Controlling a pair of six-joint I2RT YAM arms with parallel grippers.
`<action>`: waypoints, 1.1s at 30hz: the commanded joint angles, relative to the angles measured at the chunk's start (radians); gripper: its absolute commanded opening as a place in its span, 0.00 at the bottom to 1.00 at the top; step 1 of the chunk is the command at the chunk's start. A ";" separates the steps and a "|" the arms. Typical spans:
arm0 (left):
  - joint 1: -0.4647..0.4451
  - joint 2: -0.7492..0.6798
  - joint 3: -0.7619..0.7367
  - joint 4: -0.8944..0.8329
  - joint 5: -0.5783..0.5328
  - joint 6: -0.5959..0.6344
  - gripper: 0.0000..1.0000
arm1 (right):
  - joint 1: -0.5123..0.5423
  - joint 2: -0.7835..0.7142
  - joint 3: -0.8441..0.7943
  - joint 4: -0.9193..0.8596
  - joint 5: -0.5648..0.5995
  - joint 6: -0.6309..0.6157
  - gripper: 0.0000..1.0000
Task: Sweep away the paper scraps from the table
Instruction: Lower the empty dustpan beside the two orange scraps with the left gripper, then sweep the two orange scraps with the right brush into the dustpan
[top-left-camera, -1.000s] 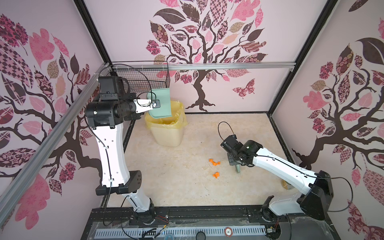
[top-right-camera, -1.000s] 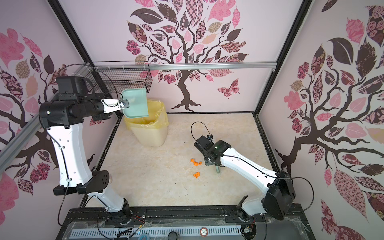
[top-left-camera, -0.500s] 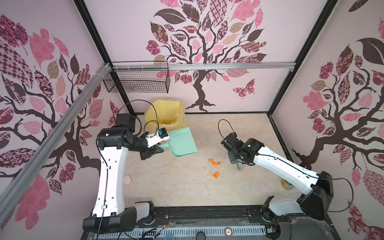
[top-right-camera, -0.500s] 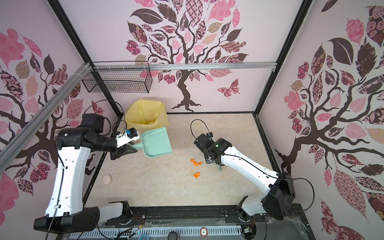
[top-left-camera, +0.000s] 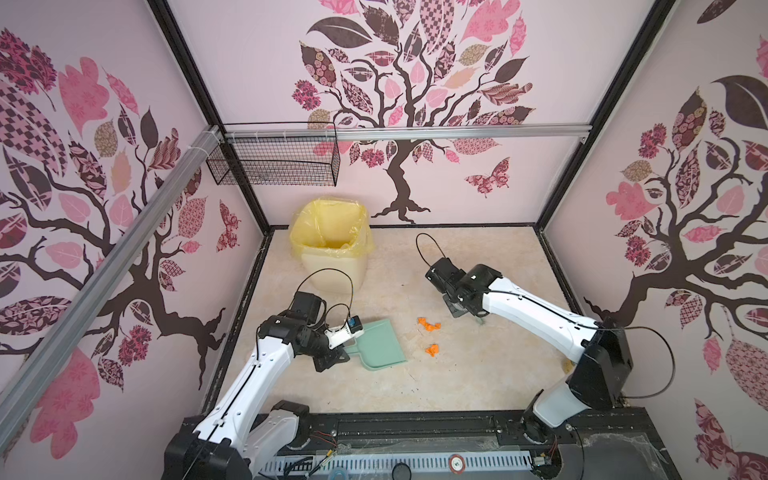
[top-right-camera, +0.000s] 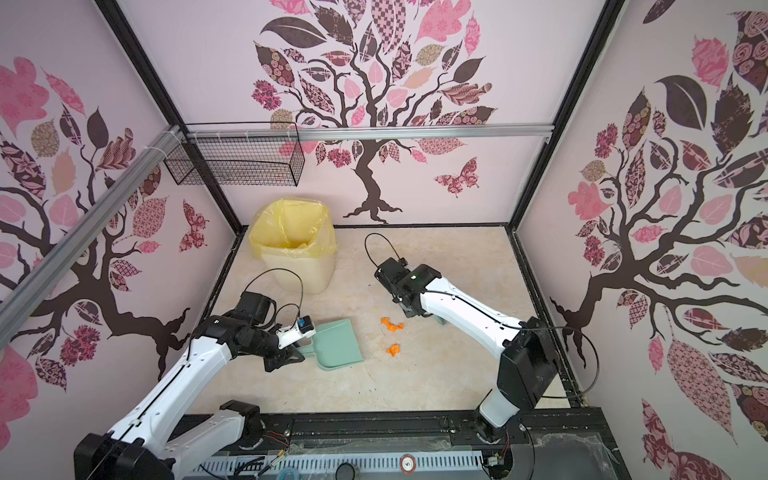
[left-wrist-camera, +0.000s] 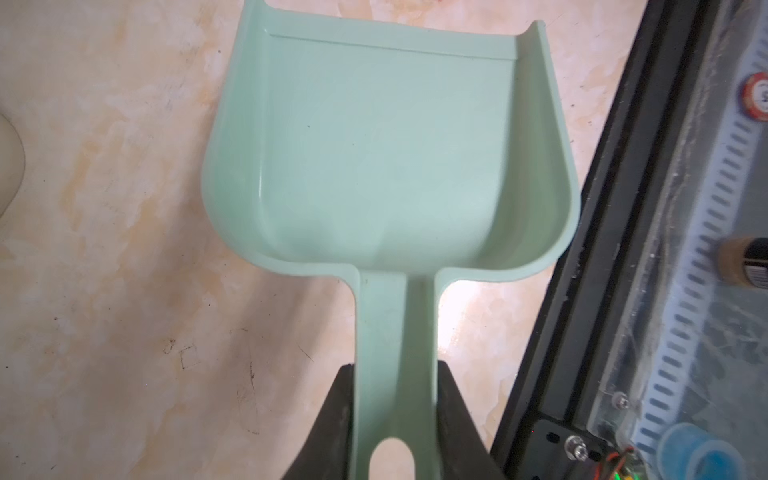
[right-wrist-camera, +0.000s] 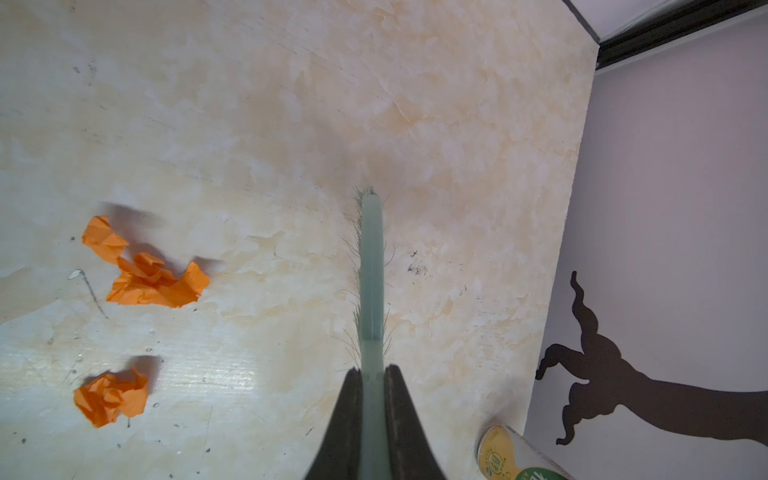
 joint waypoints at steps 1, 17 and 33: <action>-0.004 0.028 -0.013 0.141 -0.018 -0.044 0.00 | -0.012 0.030 0.049 0.032 0.026 -0.070 0.00; -0.023 0.131 -0.069 0.182 -0.006 -0.033 0.00 | -0.010 0.128 0.004 0.250 -0.204 -0.371 0.00; -0.022 0.158 -0.085 0.185 -0.029 0.004 0.00 | 0.218 0.051 -0.174 0.197 -0.247 -0.522 0.00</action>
